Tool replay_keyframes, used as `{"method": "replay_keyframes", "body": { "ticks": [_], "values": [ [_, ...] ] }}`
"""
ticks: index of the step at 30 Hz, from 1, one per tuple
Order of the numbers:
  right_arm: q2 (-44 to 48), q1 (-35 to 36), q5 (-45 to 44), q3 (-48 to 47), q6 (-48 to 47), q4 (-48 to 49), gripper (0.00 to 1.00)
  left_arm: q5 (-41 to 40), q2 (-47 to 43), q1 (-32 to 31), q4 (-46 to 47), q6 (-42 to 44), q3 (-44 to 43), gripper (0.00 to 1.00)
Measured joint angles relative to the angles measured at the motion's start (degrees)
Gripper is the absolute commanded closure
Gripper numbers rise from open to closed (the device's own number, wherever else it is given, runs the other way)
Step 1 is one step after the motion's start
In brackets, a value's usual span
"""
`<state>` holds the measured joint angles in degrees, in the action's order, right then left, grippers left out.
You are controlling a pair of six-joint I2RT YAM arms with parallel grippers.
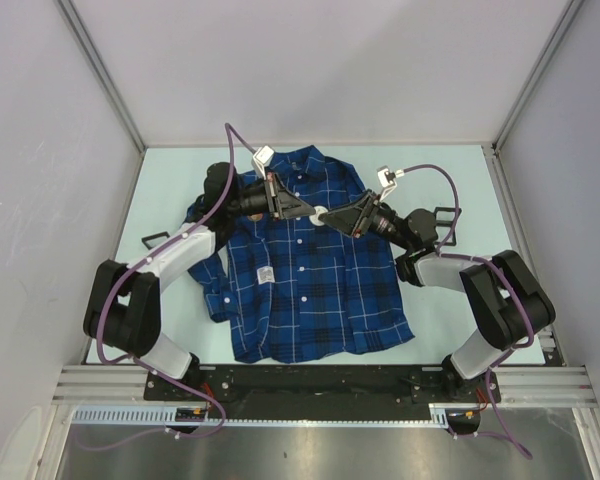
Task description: Remove the brooch from the garment
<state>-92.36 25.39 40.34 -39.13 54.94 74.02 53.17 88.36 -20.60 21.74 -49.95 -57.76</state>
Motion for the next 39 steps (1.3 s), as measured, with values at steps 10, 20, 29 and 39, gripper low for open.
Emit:
{"method": "replay_keyframes", "body": {
  "ticks": [10, 20, 29, 39],
  "values": [
    [-0.3, 0.0, -0.6, 0.0, 1.0, 0.0, 0.62, -0.3, -0.2, -0.1, -1.0, 1.1, -0.2, 1.00],
    [-0.3, 0.0, -2.3, 0.0, 1.0, -1.7, 0.67, -2.5, -0.9, -0.8, -5.2, 4.9, -1.5, 1.00],
    [-0.3, 0.1, -3.0, 0.0, 1.0, -2.8, 0.64, -5.1, -1.7, -1.7, -9.5, 8.7, -2.9, 1.00],
    [-0.3, 0.2, -3.3, 0.0, 1.0, -3.1, 0.64, -8.0, -2.8, -2.6, -13.9, 12.9, -4.3, 1.00]
  ]
}}
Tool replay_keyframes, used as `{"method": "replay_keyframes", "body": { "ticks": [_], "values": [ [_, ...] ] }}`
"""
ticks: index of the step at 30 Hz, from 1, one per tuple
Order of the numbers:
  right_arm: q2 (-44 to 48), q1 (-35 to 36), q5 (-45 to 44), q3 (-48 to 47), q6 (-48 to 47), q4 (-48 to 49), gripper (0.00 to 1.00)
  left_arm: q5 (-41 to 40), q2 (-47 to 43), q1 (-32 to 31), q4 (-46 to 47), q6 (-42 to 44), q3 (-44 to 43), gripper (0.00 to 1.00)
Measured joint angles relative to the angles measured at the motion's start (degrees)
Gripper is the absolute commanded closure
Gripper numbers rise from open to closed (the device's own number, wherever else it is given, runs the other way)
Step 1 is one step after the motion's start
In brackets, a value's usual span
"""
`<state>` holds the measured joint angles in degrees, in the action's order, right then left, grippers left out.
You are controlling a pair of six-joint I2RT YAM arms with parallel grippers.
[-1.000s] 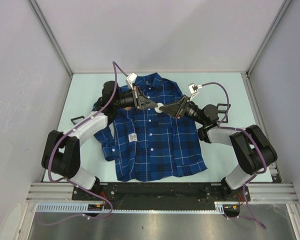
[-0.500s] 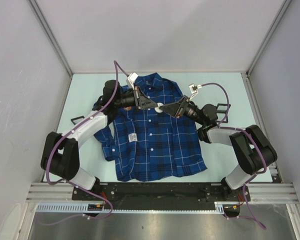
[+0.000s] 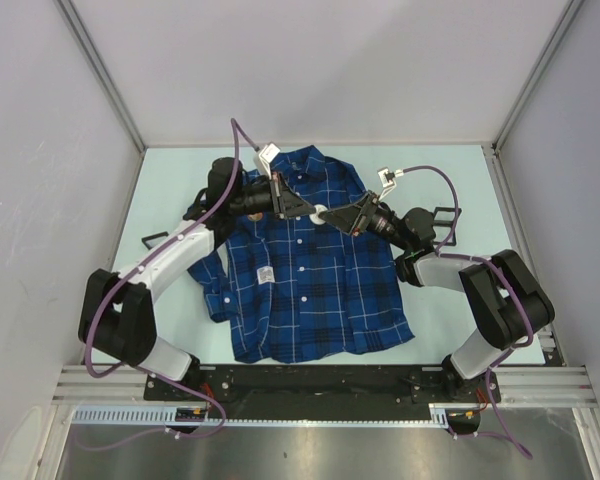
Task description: Remove the brooch from the garment
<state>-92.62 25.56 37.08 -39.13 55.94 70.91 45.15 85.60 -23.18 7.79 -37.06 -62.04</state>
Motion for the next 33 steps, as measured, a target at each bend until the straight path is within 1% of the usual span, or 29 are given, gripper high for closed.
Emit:
{"method": "replay_keyframes", "body": {
  "ticks": [1, 6, 7, 12, 20, 26, 29, 33],
  "values": [
    [0.0, 0.0, 0.0, 0.0, 0.0, 0.0, 0.62, -0.3, -0.2, -0.1, -0.5, 0.4, -0.2, 1.00],
    [0.0, 0.1, -0.2, 0.0, 0.1, 0.0, 0.63, -2.1, -0.6, -0.8, -2.9, 2.7, -1.0, 1.00],
    [0.0, 0.1, -0.2, 0.0, 0.1, 0.0, 0.65, -2.6, -0.7, -0.9, -3.4, 3.1, -1.2, 1.00],
    [0.0, 0.1, -0.2, 0.0, 0.6, 0.1, 0.68, -4.4, -1.6, -1.8, -5.5, 5.2, -1.9, 1.00],
    [0.0, 0.1, -0.4, 0.0, 1.0, 0.0, 0.65, -6.2, -2.1, -2.7, -7.2, 7.4, -2.6, 1.00],
    [0.0, 0.1, -0.6, 0.0, 1.0, -0.2, 0.65, -7.7, -2.1, -3.4, -9.0, 9.0, -3.5, 1.00],
    [0.0, 0.1, -0.6, 0.0, 1.1, -0.2, 0.67, -8.6, -2.3, -3.8, -9.8, 9.7, -3.8, 1.00],
    [0.0, 0.0, -0.6, 0.0, 1.1, -0.2, 0.72, -9.1, -2.5, -4.0, -10.5, 10.4, -4.1, 1.00]
  ]
}}
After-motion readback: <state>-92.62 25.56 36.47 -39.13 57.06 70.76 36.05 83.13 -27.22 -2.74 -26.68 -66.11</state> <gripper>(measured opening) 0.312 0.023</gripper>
